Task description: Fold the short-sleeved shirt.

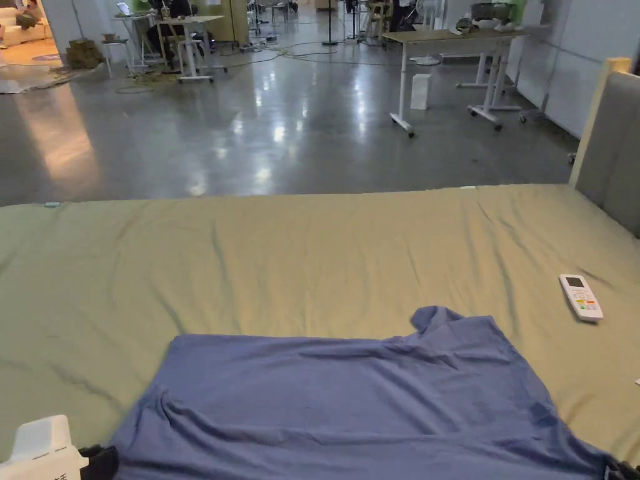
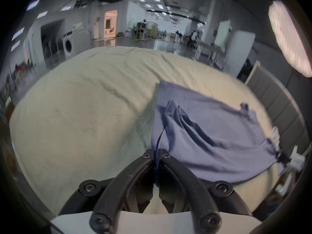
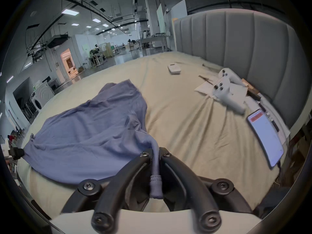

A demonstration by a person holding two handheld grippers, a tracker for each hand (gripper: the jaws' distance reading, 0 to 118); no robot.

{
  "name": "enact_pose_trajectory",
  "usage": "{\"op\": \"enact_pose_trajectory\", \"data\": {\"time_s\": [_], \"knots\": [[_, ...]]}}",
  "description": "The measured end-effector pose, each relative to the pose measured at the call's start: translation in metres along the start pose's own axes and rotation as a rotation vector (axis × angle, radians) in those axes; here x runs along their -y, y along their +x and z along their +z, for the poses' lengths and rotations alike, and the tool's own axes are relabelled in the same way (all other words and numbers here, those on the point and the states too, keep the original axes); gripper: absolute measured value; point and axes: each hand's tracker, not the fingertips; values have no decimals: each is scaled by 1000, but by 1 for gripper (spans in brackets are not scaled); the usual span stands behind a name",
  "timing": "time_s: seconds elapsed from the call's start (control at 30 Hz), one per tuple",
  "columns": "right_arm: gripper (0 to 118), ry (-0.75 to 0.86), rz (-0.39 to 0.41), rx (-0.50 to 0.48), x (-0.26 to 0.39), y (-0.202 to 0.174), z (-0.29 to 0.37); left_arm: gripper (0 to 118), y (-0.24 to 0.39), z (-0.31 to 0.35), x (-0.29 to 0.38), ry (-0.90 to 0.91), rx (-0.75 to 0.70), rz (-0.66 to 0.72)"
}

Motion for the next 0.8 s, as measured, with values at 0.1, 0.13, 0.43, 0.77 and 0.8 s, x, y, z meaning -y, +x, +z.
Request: {"op": "enact_pose_trajectory", "data": {"time_s": [0.1,0.13,0.43,0.77,0.8], "knots": [[6,25,-5,-2,2,5,24,5,-3,36,4,29,0,10],[6,29,1,-1,5,5,34,5,-5,48,11,33,5,13],[6,-21,74,8,74,14,99,5,-50,93,106,-24,55,37],[70,-24,31,16,97,32,100,84,-58,91,128,11,-29,71],[70,24,13,-10,92,33,111,84,-54,103,123,60,-33,28]]}}
